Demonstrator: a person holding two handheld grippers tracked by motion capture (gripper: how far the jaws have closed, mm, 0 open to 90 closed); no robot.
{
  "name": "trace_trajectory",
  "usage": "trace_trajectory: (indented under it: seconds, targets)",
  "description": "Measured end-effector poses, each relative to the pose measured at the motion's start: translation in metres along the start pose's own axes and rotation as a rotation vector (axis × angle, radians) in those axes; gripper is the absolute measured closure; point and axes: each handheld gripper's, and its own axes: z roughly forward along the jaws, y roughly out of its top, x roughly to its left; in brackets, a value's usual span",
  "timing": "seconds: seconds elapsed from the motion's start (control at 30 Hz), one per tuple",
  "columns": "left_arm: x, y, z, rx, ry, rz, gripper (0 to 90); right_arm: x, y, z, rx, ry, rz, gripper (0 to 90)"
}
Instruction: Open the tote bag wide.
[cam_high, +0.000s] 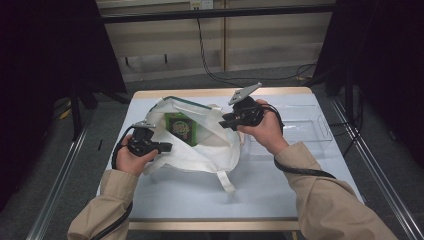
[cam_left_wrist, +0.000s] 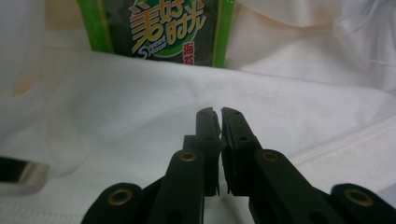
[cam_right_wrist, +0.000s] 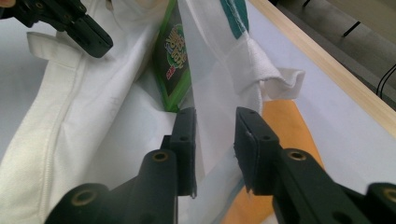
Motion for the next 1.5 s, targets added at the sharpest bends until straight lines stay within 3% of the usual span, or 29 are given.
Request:
trace_trajectory:
  seconds: [0.2,0.4,0.53,0.7,0.77,0.87,1.13,1.37,1.5]
  targets:
    - [-0.003,0.004,0.003,0.005,-0.005,0.015,86.0,-0.001,0.009,-0.010,-0.003,-0.026,0.009,58.4]
    - [-0.006,0.007,0.003,0.008,-0.010,0.024,85.6,-0.001,0.015,-0.006,0.005,-0.027,0.010,52.2]
    - [-0.006,0.009,0.005,-0.007,-0.016,0.019,85.1,-0.003,0.016,0.001,0.016,-0.029,0.016,52.7]
    - [-0.008,0.011,0.010,-0.011,-0.017,0.028,83.6,-0.008,0.017,0.012,0.027,-0.046,0.018,63.1]
    - [-0.008,0.013,0.012,-0.017,-0.013,0.032,83.3,-0.011,0.016,0.015,0.026,-0.033,0.026,72.5]
    - [-0.010,0.018,0.014,-0.027,-0.010,0.043,83.3,-0.014,0.015,0.017,0.029,-0.018,0.034,79.0]
    - [-0.016,0.023,0.035,-0.034,0.016,0.058,84.7,-0.015,0.015,0.015,0.030,-0.009,0.030,81.2]
    - [-0.017,0.015,0.049,0.055,-0.018,0.055,87.9,-0.020,0.016,0.011,0.013,-0.021,0.064,81.4]
    - [-0.018,0.012,0.051,0.083,-0.024,0.063,89.0,-0.027,0.016,0.010,-0.006,-0.032,0.119,81.5]
